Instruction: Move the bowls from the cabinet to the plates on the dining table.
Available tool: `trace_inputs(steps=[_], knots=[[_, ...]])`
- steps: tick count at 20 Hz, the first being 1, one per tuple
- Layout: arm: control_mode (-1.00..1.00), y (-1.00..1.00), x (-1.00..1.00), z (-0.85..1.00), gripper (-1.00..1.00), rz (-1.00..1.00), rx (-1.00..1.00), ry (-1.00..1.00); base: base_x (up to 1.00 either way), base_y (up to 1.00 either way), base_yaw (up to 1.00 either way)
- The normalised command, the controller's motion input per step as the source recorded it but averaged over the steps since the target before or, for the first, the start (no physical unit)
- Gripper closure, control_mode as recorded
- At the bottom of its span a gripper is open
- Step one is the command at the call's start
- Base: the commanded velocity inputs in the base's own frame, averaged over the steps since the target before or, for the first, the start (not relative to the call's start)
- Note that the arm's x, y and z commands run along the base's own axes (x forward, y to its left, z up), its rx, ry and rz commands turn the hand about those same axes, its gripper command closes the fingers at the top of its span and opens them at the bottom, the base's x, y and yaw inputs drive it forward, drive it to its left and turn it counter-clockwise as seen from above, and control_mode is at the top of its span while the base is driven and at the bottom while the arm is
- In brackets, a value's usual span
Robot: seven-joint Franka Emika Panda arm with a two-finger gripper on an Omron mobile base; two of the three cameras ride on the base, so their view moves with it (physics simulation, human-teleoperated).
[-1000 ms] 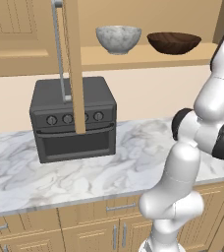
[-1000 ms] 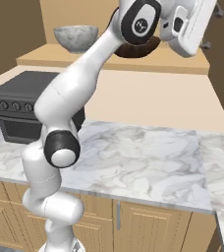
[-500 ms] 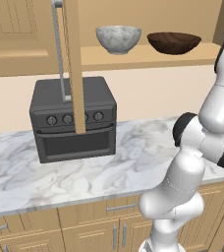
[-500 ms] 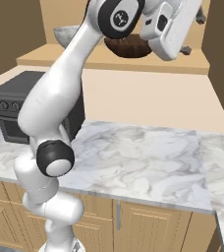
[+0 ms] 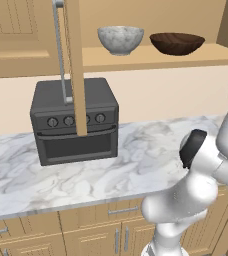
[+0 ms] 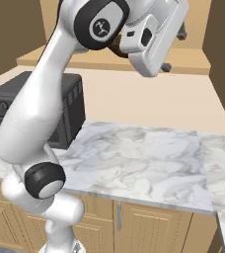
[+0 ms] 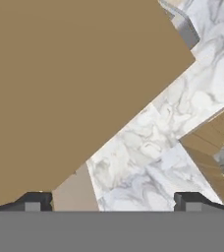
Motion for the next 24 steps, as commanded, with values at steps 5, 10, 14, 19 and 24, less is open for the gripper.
trace_inputs(steps=[5, 10, 14, 19, 24], knots=[[-1.0, 0.4, -0.35, -0.53, -1.0, 0.1, 0.0, -0.07, 0.0, 0.0, 0.0], [-1.0, 0.38, -0.26, -0.35, -1.0, 0.13, 0.0, -0.02, 0.0, 0.0, 0.0], [-1.0, 0.38, -0.12, -0.05, -1.0, 0.14, 0.0, 0.04, 0.0, 0.0, 0.0], [-1.0, 0.37, -0.05, 0.03, -1.0, 0.15, 0.0, 0.06, 0.0, 0.0, 0.0], [-1.0, 0.32, 0.02, 0.16, -1.0, 0.15, 0.01, 0.06, 0.0, 0.0, 0.0]])
